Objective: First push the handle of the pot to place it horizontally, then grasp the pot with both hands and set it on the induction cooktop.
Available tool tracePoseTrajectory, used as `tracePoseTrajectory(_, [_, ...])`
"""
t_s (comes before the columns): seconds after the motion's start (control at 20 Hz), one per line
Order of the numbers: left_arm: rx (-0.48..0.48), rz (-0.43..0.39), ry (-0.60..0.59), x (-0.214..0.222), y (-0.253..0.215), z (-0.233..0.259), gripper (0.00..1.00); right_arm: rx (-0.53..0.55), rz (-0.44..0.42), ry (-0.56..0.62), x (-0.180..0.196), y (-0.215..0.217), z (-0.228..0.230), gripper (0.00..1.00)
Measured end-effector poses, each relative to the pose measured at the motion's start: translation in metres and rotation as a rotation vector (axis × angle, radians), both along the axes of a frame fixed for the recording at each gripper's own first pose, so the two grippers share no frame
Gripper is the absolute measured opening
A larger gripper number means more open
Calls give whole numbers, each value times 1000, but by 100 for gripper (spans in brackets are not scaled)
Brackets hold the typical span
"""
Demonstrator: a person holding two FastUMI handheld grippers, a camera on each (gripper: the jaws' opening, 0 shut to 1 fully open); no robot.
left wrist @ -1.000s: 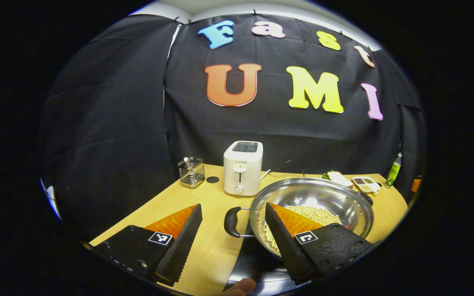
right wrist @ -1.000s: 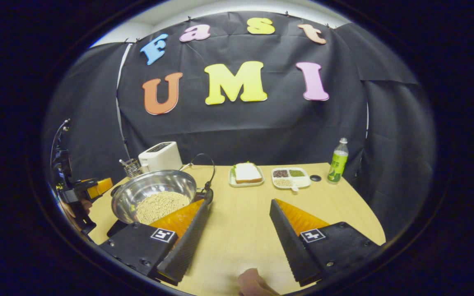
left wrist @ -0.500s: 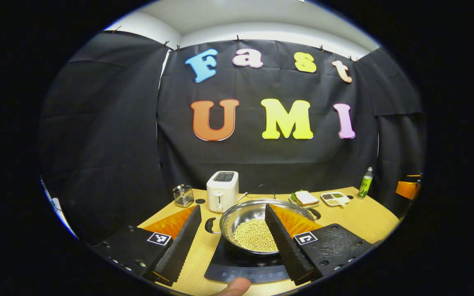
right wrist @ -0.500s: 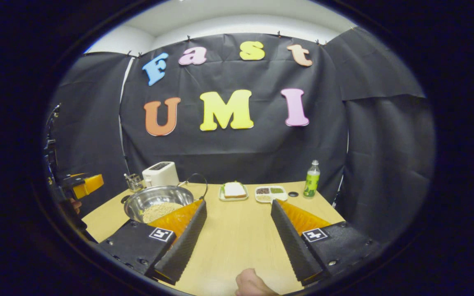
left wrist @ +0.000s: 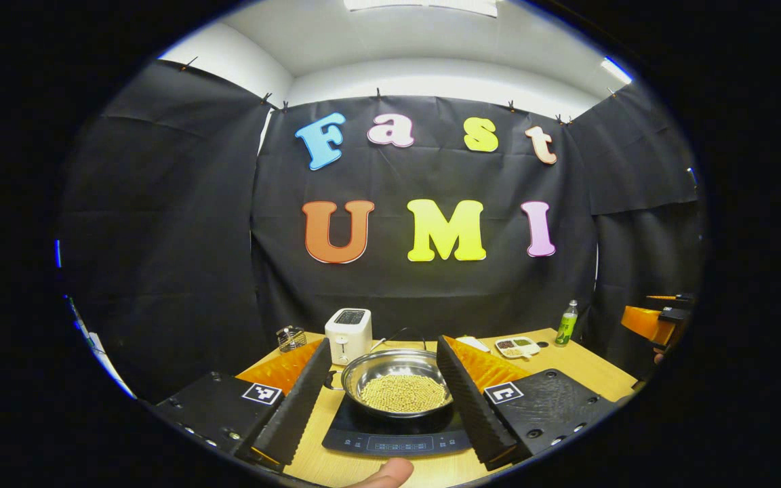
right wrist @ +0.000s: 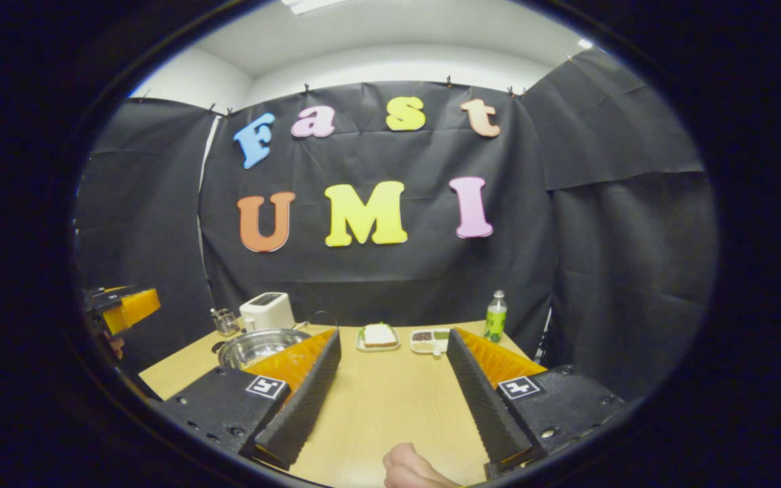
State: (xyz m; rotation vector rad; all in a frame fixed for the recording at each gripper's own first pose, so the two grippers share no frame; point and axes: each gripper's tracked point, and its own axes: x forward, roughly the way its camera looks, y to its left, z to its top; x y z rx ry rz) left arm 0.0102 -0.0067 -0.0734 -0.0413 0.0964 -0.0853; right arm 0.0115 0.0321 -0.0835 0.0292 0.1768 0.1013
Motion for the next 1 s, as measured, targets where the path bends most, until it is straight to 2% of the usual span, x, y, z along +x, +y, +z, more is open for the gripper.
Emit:
tracePoseTrajectory(0.55, [34, -49, -70, -61, -42, 41, 93, -73, -61, -126, -57, -31, 43, 98])
tracePoseTrajectory(0.6, [25, -63, -83, -65, -48, 42, 84, -82, -74, -142, -61, -37, 43, 98])
tracePoseTrajectory(0.65, [17, -81, -98, -68, -55, 43, 93, -79, -88, -164, -64, -43, 46, 98])
tracePoseTrajectory(0.7, [14, -98, -116, -70, -61, 44, 93, -81, -97, -180, -68, -45, 46, 98])
tracePoseTrajectory(0.8, [19, -72, -136, -70, -54, 41, 95, -94, -105, -193, -71, -50, 41, 97])
tracePoseTrajectory(0.9, [19, -42, -120, -70, -48, 30, 95, -105, -92, -182, -74, -49, 33, 99])
tracePoseTrajectory(1.0, [18, -51, -95, -69, -53, 20, 95, -93, -72, -169, -74, -45, 27, 98])
